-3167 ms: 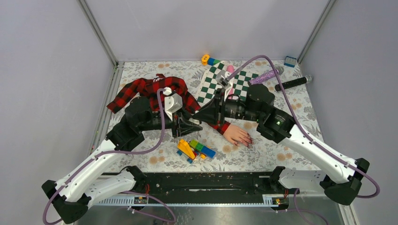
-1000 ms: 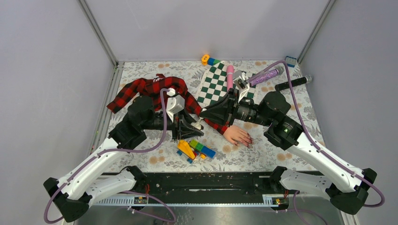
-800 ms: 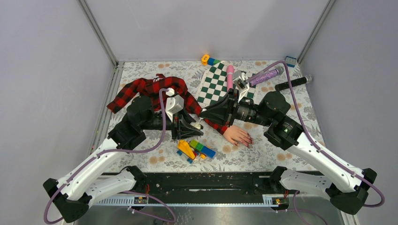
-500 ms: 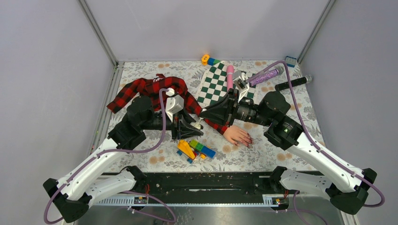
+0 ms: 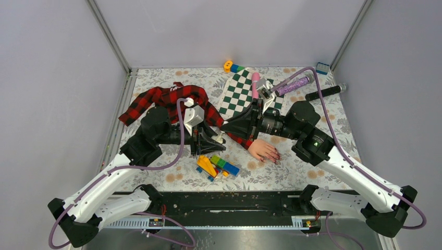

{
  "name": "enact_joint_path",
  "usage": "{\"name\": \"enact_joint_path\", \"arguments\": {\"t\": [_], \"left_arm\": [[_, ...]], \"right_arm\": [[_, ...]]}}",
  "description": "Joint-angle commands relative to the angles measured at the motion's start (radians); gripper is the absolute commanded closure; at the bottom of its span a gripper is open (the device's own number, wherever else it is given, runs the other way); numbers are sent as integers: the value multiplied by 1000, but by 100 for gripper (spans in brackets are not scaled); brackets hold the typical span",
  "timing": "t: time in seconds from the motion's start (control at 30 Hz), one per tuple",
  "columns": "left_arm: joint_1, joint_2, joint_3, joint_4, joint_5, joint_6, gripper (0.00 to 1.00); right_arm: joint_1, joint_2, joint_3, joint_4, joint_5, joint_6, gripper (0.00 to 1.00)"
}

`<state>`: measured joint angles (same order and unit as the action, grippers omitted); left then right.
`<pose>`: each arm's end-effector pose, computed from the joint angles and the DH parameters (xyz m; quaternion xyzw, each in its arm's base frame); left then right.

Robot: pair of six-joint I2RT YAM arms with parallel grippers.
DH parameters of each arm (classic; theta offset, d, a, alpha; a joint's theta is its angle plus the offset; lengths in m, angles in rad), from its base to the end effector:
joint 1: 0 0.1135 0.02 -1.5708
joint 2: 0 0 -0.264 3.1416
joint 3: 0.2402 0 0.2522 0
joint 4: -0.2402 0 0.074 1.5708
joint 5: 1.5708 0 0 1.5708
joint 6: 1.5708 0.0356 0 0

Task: Paint the nails
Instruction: Unscrew the nail polish bottle.

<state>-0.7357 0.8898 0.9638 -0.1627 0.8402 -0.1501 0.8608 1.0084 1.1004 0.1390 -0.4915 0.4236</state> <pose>0.1238 -0.1479 0.3879 0.4580 0.5655 -0.5360 0.4279 0.1308 0.1780 0.4432 -0.3168 0.5466 0.5764 0.5184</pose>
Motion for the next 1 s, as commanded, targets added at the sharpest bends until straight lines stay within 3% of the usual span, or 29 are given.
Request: {"name": "enact_joint_path", "arguments": {"t": [0.0,0.63,0.97], "left_arm": [[8,-20,4,65,-23,-1,100],[27,-29,-8,86,-62,-23,100],[29,-21,-5,83,-49,-23,100]], "right_arm": [[-9,4,42,3,-35,-9,100],[-10,4,53,-43,-59,-30,100],[-9,-68,10,9,94,-19,100]]}}
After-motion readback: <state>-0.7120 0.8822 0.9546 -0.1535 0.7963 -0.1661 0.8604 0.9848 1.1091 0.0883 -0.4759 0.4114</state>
